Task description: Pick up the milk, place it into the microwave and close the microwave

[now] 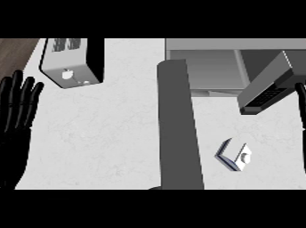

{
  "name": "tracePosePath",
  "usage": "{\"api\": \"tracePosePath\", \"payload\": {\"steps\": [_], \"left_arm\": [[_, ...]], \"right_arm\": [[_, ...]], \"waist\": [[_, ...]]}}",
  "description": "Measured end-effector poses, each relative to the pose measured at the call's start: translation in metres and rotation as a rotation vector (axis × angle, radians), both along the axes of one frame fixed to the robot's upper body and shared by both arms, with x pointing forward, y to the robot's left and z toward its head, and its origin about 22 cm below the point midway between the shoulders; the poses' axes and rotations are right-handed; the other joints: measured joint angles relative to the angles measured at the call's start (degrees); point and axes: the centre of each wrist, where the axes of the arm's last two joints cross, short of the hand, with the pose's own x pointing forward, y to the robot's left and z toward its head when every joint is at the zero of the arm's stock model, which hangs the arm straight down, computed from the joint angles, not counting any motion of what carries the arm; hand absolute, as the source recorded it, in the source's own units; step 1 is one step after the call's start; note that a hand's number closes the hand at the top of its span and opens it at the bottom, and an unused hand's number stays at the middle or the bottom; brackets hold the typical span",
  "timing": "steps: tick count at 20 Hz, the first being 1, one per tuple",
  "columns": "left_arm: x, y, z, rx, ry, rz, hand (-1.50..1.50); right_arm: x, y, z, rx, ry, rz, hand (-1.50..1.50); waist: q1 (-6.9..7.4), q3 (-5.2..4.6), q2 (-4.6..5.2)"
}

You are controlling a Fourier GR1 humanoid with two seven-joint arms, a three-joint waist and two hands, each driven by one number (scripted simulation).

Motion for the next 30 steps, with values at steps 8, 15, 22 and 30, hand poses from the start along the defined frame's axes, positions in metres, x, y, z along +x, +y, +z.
{"api": "tracePosePath", "payload": {"steps": [8, 15, 22, 30], "left_arm": [[0.014, 0.009, -0.014, -0.024, 0.034, -0.022, -1.50], [0.001, 0.004, -0.024, -0.083, 0.084, -0.012, -1.50], [-0.016, 0.002, -0.025, -0.091, 0.093, -0.009, -1.50], [-0.031, 0.004, -0.017, -0.089, 0.091, -0.014, -1.50]], "right_arm": [[0.001, 0.034, -0.004, 0.014, 0.046, -0.089, -1.50], [-0.003, 0.048, -0.011, 0.089, 0.101, -0.135, -1.50], [-0.004, 0.037, -0.036, 0.089, 0.164, -0.174, -1.50], [-0.007, 0.036, -0.080, 0.076, 0.238, -0.211, -1.50]], "waist": [[-0.64, -1.21, -1.60], [-0.66, -1.33, -1.84], [-0.66, -1.34, -1.90], [-0.66, -1.33, -1.90]]}}
